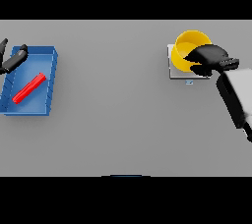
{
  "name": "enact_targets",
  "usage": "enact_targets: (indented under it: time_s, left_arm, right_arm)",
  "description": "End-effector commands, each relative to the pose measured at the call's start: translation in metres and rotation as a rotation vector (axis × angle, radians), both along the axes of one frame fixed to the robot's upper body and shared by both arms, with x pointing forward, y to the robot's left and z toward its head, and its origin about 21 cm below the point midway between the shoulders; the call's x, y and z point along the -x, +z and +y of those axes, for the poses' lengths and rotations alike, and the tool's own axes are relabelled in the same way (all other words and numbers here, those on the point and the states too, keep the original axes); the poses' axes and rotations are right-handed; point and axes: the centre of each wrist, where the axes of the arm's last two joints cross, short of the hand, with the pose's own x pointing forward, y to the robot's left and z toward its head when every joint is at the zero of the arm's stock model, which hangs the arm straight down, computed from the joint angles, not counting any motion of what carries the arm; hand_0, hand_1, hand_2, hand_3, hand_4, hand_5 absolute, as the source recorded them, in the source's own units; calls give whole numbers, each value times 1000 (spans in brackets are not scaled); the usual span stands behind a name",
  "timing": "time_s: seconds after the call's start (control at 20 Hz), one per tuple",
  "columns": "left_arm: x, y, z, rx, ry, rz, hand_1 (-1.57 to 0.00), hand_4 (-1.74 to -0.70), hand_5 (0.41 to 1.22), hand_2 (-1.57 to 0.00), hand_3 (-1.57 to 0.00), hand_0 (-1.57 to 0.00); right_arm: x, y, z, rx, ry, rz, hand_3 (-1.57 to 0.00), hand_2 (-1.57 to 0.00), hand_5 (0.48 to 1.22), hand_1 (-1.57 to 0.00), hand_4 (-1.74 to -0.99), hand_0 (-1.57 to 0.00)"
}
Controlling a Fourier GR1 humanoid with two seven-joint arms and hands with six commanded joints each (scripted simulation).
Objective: Pick up the red beaker and tilt it to pour out 1 green nut into yellow bowl. Pick up the yellow bowl and place it on the metallic measuring scale.
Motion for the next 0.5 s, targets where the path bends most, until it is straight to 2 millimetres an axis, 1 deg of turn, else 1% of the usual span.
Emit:
enact_targets:
  time_s: [0.0,0.05,0.1,0.15,0.2,0.25,0.3,0.45]
  left_arm:
    - [-1,2,-1,4,-2,5,1,-733,728,1,1,1]
    - [-1,-2,-2,7,-6,0,1,-732,729,1,1,1]
    - [-2,-1,-4,4,-9,-2,1,-729,723,1,1,1]
    - [0,-5,0,3,-3,9,1,-727,717,1,1,1]
    - [-2,-1,-2,-1,-4,3,1,-725,712,1,1,1]
    - [-3,-3,-3,-5,-6,-2,1,-724,708,1,1,1]
    - [-5,1,-1,-4,0,-1,1,-723,705,1,1,1]
    - [-4,0,-3,6,-3,-2,1,-722,699,1,1,1]
  right_arm:
    - [0,1,0,-5,-12,14,-833,-1042,1072,-980,-1619,-721]
    - [-1,1,-1,3,-19,21,-742,-913,1016,-828,-1588,-577]
    - [-1,0,-2,8,-27,24,-669,-799,971,-703,-1563,-461]
    - [-1,-1,-2,14,-28,35,-613,-693,933,-582,-1539,-369]
    - [-2,-1,-3,30,-12,32,-565,-601,902,-475,-1517,-295]
    - [-3,0,-3,37,0,35,-525,-519,877,-380,-1501,-236]
    - [-2,-2,-3,44,15,35,-490,-446,859,-304,-1485,-188]
    - [-4,3,-2,49,14,47,-378,-251,814,-155,-1442,-96]
